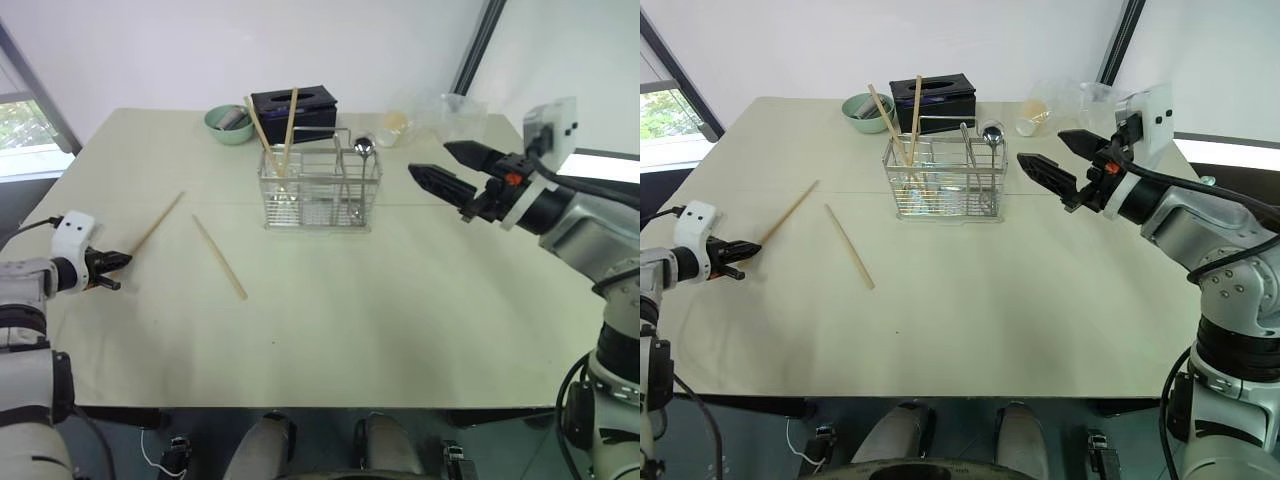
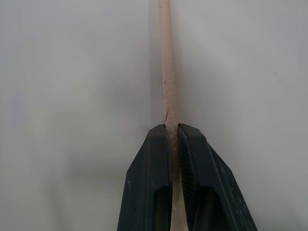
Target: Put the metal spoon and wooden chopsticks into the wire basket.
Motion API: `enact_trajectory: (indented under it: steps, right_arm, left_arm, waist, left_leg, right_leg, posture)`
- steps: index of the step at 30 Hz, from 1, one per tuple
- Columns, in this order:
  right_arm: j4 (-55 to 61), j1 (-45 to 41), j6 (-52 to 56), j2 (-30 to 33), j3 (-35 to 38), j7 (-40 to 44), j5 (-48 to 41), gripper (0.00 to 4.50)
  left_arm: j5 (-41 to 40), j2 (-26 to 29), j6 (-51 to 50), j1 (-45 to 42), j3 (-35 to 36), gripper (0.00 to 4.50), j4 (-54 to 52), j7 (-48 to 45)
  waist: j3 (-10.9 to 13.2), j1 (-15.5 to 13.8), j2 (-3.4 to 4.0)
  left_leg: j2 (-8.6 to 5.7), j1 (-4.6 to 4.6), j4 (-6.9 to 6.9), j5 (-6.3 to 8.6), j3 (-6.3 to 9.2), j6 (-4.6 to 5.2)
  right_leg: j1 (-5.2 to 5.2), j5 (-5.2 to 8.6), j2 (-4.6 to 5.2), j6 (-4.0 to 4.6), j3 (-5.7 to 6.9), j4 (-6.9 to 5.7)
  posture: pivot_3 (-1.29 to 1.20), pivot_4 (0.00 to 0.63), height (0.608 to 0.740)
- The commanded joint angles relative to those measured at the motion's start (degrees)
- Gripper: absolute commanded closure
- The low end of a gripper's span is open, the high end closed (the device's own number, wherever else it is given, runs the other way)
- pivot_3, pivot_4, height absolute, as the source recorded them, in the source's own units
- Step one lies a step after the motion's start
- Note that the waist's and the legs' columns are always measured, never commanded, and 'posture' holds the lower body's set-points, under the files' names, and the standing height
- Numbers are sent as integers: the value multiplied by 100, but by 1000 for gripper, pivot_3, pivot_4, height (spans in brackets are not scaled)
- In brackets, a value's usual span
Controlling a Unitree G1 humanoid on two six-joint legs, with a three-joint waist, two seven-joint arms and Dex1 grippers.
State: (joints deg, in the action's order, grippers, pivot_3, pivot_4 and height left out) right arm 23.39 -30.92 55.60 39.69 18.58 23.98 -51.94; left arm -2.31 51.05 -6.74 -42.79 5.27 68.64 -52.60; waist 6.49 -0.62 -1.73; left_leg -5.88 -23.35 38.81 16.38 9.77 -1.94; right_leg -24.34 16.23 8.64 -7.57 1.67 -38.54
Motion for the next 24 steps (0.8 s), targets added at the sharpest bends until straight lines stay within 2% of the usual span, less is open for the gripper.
enact_trajectory:
  steps: [1, 10, 16, 20, 24]
  right_arm:
    - [174, 3, -211, -26, 174, -67, -12, 0]
    - [198, 126, -407, -126, 57, -174, 14, 0]
    - [134, 153, -540, -176, -49, -169, 120, 0]
    - [214, 254, -592, -225, -83, -176, 165, 0]
    - [268, 324, -666, -324, -123, -239, 203, 0]
  left_arm:
    - [14, 12, -52, -111, 79, 4452, 37, 120]
    - [-233, 17, -104, -102, 393, 4452, -134, 430]
    - [-836, -110, -150, -232, 1095, 4452, -536, 794]
    - [-1673, -400, -654, -56, 1731, 4452, -1717, 722]
    - [-2620, -846, -1857, 372, 2210, 4452, -3659, 1009]
  waist:
    - [-1, 4, -2]
    - [-5, 8, -8]
    - [-6, 1, -11]
    - [-10, -11, -18]
    - [-13, 23, -22]
  left_leg:
    - [0, 0, 0, 0, 0, 0]
    - [-1, -4, 0, 0, -1, 0]
    - [-1, -5, -1, 0, -1, 0]
    - [-1, -8, 1, 0, 2, 0]
    - [-5, -10, 6, 0, 1, -1]
  right_leg:
    - [0, 0, 0, 0, 0, 0]
    - [-2, -1, 2, -1, 0, 7]
    - [-1, -1, 1, -2, 0, 12]
    - [1, -2, 2, -2, 0, 15]
    - [8, -3, 7, -2, -2, 25]
  posture:
    - [0, 150, 643]
    - [0, 150, 643]
    - [0, 150, 643]
    - [0, 150, 643]
    - [0, 150, 643]
